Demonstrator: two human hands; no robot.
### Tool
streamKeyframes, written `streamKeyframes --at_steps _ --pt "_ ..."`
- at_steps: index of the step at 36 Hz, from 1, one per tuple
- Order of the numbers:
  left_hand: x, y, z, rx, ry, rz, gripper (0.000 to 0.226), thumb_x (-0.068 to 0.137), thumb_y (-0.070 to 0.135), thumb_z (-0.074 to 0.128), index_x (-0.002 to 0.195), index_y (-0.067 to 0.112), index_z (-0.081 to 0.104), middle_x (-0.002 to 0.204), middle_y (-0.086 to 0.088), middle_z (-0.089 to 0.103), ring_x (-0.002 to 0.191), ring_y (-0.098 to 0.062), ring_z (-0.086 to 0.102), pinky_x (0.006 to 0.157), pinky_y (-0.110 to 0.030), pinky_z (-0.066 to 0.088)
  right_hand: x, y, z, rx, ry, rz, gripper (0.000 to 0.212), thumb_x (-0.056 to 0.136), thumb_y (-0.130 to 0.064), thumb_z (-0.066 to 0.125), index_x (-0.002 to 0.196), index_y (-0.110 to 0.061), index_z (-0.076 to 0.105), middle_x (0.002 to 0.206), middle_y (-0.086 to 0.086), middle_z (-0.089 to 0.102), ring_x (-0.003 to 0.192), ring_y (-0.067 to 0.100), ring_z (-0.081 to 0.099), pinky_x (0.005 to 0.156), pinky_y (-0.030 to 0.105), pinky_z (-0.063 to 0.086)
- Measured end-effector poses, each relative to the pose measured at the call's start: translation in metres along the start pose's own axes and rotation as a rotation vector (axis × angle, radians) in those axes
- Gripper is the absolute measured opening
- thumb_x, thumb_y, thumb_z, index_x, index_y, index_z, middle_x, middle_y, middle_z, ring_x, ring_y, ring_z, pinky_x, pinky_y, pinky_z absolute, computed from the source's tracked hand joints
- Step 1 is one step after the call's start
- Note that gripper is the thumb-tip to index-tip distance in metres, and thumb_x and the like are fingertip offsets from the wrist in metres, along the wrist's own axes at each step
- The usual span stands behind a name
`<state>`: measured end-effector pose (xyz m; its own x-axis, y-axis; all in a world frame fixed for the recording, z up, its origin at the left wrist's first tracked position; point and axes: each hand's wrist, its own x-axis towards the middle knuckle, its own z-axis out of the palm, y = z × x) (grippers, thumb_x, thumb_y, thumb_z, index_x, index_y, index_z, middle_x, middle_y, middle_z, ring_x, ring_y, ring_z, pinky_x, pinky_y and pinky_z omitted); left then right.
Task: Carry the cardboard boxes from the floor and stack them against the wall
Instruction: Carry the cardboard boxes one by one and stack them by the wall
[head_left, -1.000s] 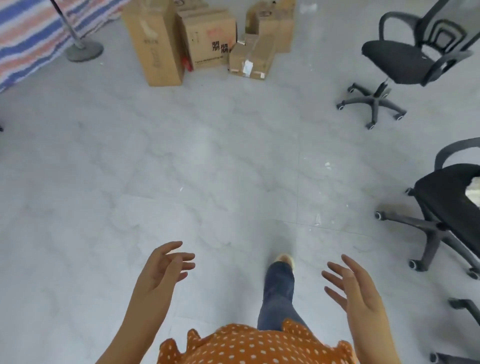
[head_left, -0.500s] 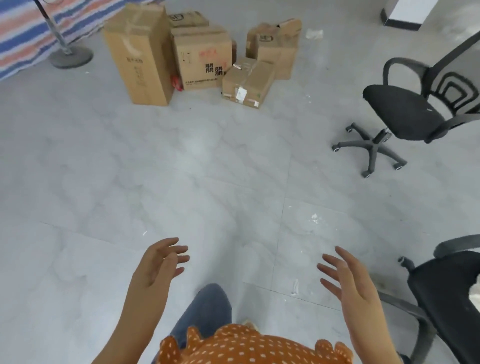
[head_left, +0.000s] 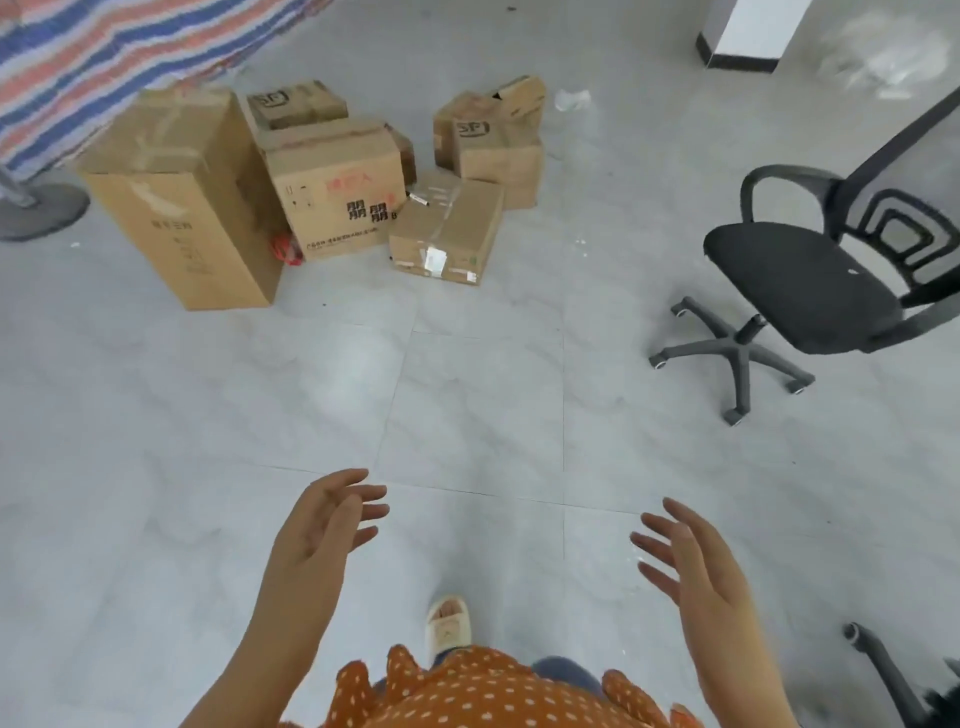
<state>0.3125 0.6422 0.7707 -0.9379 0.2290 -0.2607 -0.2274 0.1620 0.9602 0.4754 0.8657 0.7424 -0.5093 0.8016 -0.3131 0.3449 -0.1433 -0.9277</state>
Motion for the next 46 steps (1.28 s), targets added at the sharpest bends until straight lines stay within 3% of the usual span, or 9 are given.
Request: streamKeyframes --at_steps 3,7,19,26,31,36,40,43,46 --pt "0.048 0.017 0.020 0.021 -0.035 -0.008 0.023 0.098 0.009 0.042 0.104 0.019 0.062 0.094 0.006 0.071 0.089 -0.014 0.068 0.084 -0.034 0.051 0.040 -0.019 0.018 -0.015 -0.006 0.007 0.025 0.100 -0.028 0.037 0.121 -0.028 0.052 0.110 -0.012 0.063 0.099 0.009 0.064 0.084 0.027 0.050" --pt "0.102 0.029 0.046 0.026 -0.046 -0.045 0.022 0.098 0.009 0.043 0.105 0.018 0.063 0.095 0.002 0.072 0.089 -0.015 0.069 0.084 -0.035 0.051 0.098 -0.033 0.031 -0.037 0.009 0.055 0.023 0.100 -0.027 0.037 0.117 -0.028 0.053 0.107 -0.014 0.062 0.093 0.006 0.065 0.070 0.016 0.053" --pt "0.292 0.071 0.182 0.039 0.101 -0.032 0.022 0.098 0.013 0.043 0.104 0.022 0.063 0.098 0.000 0.070 0.091 -0.014 0.068 0.078 -0.030 0.057 0.361 -0.112 0.047 -0.049 -0.054 0.031 0.031 0.101 -0.025 0.034 0.126 -0.017 0.052 0.114 0.002 0.063 0.100 0.013 0.063 0.088 0.035 0.049" --pt "0.387 0.118 0.267 0.032 0.125 -0.028 0.020 0.097 0.015 0.041 0.101 0.026 0.058 0.105 0.002 0.066 0.093 -0.017 0.066 0.073 -0.012 0.054 0.508 -0.192 0.052 -0.100 -0.134 -0.055 0.024 0.101 -0.031 0.035 0.117 -0.033 0.053 0.112 -0.011 0.064 0.098 0.008 0.066 0.079 0.022 0.050" --pt "0.449 0.132 0.296 0.031 0.181 -0.079 0.018 0.097 0.016 0.042 0.102 0.025 0.057 0.105 0.001 0.066 0.096 -0.018 0.064 0.072 -0.011 0.052 0.580 -0.214 0.072 -0.091 -0.191 -0.049 0.021 0.100 -0.029 0.038 0.108 -0.039 0.055 0.112 -0.008 0.065 0.095 0.004 0.067 0.081 0.027 0.052" --pt "0.531 0.139 0.320 0.031 0.223 -0.109 0.019 0.098 0.015 0.041 0.110 0.015 0.056 0.104 0.001 0.065 0.098 -0.018 0.063 0.074 -0.010 0.050 0.658 -0.233 0.107 -0.110 -0.224 -0.022 0.021 0.100 -0.029 0.038 0.111 -0.037 0.054 0.114 -0.008 0.064 0.095 0.003 0.066 0.080 0.026 0.051" --pt "0.618 0.154 0.346 0.019 0.225 -0.099 0.018 0.098 0.013 0.041 0.104 0.020 0.056 0.103 0.002 0.064 0.097 -0.017 0.062 0.070 -0.008 0.050 0.734 -0.258 0.143 -0.116 -0.209 -0.040 0.023 0.100 -0.029 0.037 0.116 -0.033 0.053 0.115 -0.008 0.064 0.098 0.007 0.066 0.082 0.026 0.050" --pt "0.692 0.176 0.362 0.043 0.204 -0.065 0.020 0.098 0.016 0.041 0.099 0.030 0.055 0.103 0.006 0.064 0.097 -0.015 0.063 0.070 -0.012 0.053 0.794 -0.287 0.175 -0.117 -0.188 -0.061 0.024 0.101 -0.027 0.036 0.119 -0.029 0.052 0.114 -0.008 0.063 0.100 0.009 0.065 0.087 0.033 0.052" --pt "0.758 0.211 0.370 0.033 0.206 -0.034 0.021 0.098 0.016 0.041 0.100 0.030 0.056 0.106 0.001 0.065 0.098 -0.017 0.063 0.082 -0.025 0.052 0.851 -0.324 0.210 -0.090 -0.182 -0.086 0.023 0.099 -0.037 0.039 0.116 -0.032 0.053 0.113 -0.009 0.064 0.099 0.008 0.066 0.082 0.024 0.057"
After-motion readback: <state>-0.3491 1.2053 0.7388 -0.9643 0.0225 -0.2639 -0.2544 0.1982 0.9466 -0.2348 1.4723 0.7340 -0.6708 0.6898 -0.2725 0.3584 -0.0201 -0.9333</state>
